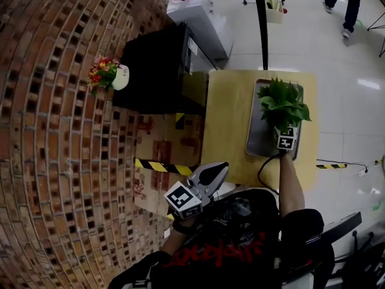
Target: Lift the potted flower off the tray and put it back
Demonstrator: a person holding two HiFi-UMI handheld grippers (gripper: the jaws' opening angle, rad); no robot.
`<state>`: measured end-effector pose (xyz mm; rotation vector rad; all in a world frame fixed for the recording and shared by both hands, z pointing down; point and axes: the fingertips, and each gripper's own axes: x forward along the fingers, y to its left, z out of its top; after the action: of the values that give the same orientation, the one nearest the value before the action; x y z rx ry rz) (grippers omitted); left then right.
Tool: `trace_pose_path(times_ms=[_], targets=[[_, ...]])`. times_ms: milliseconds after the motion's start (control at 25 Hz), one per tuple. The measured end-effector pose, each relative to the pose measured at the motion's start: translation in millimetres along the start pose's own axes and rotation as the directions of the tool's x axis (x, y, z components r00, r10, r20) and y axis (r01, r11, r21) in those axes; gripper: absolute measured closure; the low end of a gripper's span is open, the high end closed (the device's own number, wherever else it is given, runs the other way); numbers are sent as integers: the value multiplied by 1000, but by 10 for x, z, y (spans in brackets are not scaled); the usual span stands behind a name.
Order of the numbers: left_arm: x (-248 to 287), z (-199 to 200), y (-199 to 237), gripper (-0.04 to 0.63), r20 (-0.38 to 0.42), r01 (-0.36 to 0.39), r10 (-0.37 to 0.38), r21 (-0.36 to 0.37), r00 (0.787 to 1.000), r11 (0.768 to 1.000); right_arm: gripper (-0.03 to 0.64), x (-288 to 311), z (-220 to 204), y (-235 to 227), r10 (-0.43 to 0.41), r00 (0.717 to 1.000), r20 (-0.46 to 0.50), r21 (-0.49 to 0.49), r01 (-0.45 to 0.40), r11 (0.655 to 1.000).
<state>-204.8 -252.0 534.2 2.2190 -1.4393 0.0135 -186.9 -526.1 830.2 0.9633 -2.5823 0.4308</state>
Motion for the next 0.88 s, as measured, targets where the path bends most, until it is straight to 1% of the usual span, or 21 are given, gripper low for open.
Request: trace_pose_path(times_ms=[120,240,320,520,640,760,880], targets=[[113,-32,34,603,-47,-2,4,30,999,1000,57,154,262,14,15,1000,26,-14,-14,1000],[215,-32,58,603,-63,-8,9,15,998,1000,61,53,505,28,0,998,69,-25,2,1000],[275,-35,56,603,-61,10,-9,14,998,1000,63,-106,739,14,-22,995,98,-29,25,999],[396,21,11,603,-6,80,-80,40,997,996,64,-582,1369,-30,-69,991,113,-34,73,997],[500,154,-53,603,16,106,-106,22,994,994,64,-898,1733,-72,-86,989,119,-73,95,993],[432,176,-131,603,64,140,-141,26,988,990,64,-1264,1888,66,-87,991,102,-110,98,989],[371,95,-151,603,72,160,-162,34,984,986,64,-1594,1962,216,-75,992,100,-109,86,990]])
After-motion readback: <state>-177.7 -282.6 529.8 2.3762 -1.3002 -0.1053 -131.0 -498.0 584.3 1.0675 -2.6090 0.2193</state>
